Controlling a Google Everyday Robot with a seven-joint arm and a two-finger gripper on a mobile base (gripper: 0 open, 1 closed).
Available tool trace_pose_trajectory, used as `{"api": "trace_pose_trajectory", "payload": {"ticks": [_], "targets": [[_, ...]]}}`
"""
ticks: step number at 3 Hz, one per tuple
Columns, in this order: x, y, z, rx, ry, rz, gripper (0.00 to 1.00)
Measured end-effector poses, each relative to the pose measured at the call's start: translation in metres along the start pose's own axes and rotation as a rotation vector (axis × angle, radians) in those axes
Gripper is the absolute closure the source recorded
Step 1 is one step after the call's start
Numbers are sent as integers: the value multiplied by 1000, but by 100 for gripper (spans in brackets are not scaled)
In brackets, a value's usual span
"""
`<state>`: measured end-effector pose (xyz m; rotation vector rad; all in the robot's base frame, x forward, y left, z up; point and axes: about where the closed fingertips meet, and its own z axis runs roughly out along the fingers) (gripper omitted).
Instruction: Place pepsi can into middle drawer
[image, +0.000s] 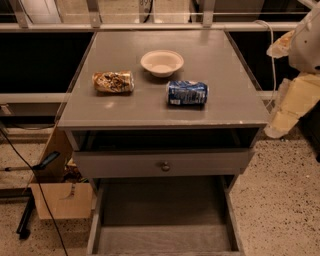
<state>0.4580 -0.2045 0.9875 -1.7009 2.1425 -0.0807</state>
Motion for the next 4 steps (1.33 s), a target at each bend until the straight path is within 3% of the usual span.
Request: {"api": "trace_pose_trajectory", "payload": {"ticks": [2,3,4], "targets": [[-21,-25,27,-38,-206,2,0],[-30,-36,49,-59,-267,-7,0],[-42,-46,68,-74,-282,-30,0]]}}
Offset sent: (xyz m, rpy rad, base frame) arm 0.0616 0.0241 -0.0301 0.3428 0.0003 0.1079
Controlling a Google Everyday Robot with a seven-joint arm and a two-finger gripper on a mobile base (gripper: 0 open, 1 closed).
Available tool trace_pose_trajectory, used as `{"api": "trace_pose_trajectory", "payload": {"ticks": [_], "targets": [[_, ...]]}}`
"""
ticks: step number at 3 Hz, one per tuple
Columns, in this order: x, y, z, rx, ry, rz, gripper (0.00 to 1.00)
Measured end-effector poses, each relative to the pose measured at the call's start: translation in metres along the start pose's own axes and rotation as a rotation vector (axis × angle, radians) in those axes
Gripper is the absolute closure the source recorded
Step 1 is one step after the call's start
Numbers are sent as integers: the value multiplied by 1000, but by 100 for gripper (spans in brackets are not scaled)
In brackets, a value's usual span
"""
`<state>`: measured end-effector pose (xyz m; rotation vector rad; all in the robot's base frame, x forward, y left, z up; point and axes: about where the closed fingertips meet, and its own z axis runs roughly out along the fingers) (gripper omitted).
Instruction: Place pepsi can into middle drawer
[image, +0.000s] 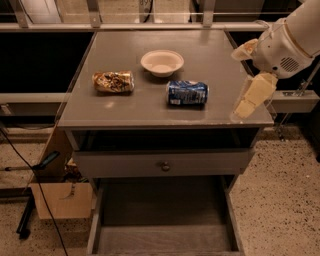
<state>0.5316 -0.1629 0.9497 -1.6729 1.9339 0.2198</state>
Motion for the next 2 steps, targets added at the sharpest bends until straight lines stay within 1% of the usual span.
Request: {"api": "trace_pose_trajectory", "payload": {"ticks": [1,2], "targets": [[-8,-14,17,-11,13,-22,0],[-17,-32,34,-11,51,-42,0]]}}
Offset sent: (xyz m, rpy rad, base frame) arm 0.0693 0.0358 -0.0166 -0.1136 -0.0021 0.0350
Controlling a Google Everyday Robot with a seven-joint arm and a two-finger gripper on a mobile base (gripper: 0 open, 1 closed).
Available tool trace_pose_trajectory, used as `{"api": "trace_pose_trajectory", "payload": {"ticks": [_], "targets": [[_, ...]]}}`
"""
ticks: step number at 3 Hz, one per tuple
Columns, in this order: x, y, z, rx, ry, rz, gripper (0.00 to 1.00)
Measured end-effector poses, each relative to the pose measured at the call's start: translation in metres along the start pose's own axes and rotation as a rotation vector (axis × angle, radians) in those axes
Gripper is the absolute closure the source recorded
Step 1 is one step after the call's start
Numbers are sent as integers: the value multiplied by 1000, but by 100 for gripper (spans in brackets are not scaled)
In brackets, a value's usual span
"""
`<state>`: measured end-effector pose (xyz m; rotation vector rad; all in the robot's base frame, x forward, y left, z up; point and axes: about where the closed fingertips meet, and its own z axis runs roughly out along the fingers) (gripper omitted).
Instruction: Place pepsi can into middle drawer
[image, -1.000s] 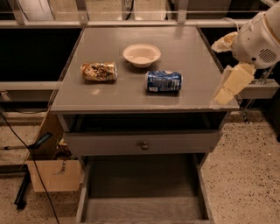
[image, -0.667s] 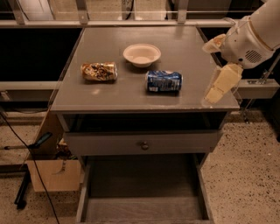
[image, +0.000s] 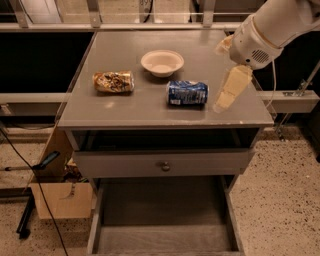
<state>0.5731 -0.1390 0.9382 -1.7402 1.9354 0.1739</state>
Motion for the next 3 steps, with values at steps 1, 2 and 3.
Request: {"api": "trace_pose_trajectory", "payload": {"ticks": [1,2,3], "targets": [[-6,-19,14,2,32,-2,0],[-6,-36,32,-5,46,11,0],[3,-50,55,-20,66,35,0]]}}
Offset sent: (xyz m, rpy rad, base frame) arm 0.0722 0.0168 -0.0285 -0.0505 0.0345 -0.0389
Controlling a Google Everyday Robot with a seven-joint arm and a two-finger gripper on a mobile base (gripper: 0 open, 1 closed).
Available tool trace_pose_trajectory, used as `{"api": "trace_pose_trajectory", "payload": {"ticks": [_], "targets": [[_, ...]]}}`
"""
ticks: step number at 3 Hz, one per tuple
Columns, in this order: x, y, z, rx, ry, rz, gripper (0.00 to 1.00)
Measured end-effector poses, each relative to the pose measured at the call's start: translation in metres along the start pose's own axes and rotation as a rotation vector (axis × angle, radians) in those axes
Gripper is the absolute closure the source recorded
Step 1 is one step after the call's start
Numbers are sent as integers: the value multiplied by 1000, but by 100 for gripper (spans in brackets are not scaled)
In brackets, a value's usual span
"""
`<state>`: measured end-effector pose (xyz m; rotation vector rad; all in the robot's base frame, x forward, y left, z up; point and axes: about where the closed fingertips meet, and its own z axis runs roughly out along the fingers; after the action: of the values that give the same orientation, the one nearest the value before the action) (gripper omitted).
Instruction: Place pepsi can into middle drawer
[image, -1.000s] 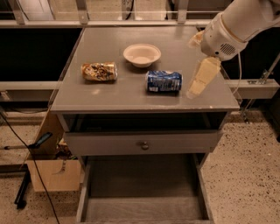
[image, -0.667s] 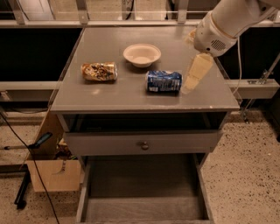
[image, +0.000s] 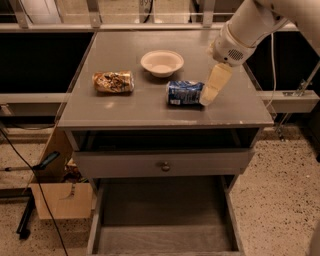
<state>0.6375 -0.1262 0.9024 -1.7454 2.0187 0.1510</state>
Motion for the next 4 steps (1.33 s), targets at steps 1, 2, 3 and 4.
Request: {"api": "trace_pose_trajectory", "payload": {"ticks": [1,2,3,4], "targets": [[11,-9,17,-11,1,24,0],[17,-10,30,-24,-7,42,0],[16,-3,43,-43,-14,49,0],[12,7,52,-58,-17,43,0]]}}
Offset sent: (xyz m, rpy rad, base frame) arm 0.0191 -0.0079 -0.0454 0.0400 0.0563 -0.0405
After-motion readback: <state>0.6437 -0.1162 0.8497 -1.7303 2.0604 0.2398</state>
